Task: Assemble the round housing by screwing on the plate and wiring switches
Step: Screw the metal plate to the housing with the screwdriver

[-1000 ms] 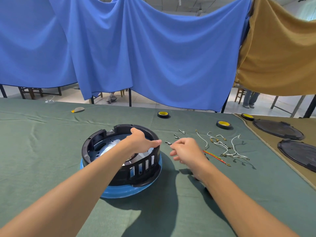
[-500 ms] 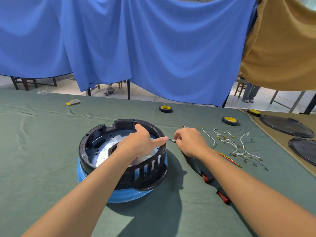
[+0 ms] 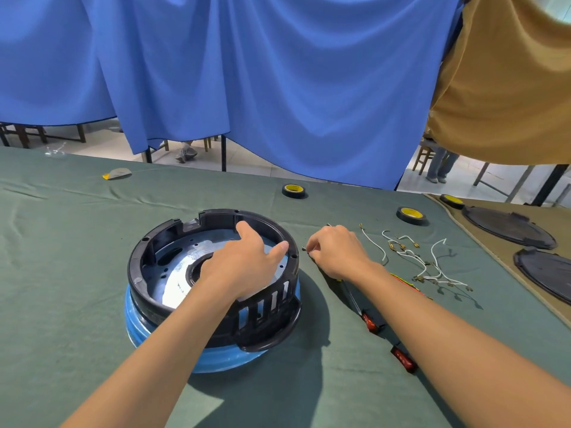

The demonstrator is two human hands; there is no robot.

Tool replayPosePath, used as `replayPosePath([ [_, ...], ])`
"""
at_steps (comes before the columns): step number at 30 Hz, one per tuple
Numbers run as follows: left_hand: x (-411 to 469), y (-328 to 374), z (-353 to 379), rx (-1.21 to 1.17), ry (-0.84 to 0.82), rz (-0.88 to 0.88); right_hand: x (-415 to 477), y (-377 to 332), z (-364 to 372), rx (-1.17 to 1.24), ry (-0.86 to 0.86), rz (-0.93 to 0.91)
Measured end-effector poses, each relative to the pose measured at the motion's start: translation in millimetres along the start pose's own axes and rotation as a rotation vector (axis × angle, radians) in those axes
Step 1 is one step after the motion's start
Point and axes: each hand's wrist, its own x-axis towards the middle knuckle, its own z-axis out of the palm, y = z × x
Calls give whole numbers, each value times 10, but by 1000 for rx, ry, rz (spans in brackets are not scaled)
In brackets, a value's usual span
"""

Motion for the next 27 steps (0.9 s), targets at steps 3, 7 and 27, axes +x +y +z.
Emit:
replayPosePath([
  [3, -16, 18, 24, 104, 48, 18, 10, -11, 22, -13, 33, -7],
  [7, -14, 48, 56, 152, 73, 4, 39, -15, 38, -22, 81, -20],
  [27, 34, 14, 90, 149, 92, 20, 11, -89, 84, -111, 42, -131],
])
